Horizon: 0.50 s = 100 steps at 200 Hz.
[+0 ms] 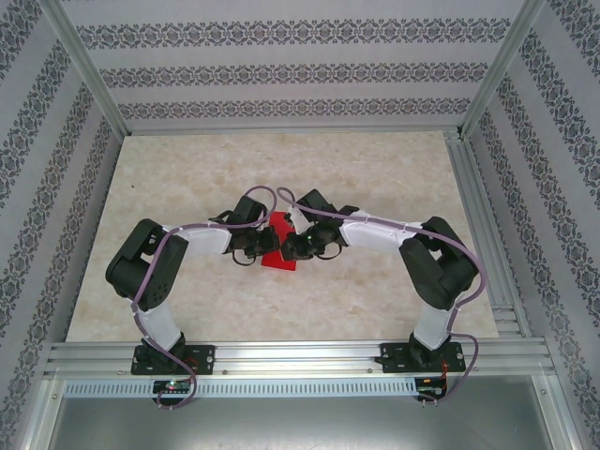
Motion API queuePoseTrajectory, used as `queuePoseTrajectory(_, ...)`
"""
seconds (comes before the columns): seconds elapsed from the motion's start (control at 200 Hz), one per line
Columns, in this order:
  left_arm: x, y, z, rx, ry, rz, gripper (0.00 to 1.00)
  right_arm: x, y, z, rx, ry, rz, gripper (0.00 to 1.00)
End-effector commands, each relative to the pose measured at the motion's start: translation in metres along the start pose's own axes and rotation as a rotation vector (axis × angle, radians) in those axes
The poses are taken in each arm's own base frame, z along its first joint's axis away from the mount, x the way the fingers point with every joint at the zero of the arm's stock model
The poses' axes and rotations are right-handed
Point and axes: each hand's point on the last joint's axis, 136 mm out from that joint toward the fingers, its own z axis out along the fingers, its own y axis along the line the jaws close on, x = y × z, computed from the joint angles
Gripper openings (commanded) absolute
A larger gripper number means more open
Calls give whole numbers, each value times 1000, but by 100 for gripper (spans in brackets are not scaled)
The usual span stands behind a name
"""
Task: Fold a paper plane with a square sheet of paper (pick it up from the middle)
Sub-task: Fold the triangle a second time at the center of the table.
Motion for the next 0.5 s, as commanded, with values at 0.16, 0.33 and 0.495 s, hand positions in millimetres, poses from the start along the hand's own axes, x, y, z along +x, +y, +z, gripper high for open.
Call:
queuePoseTrajectory(0.16, 21, 33, 9, -108, 33, -44, 10, 2, -20, 20, 52, 41, 25, 12)
queuePoseTrajectory(0.33, 21, 31, 8, -91, 31, -45, 10, 8, -28, 28, 66, 65, 48, 12)
queuePoseTrajectory(0.495, 22, 28, 6, -77, 26, -41, 10, 6, -25, 25, 47, 57, 56, 12)
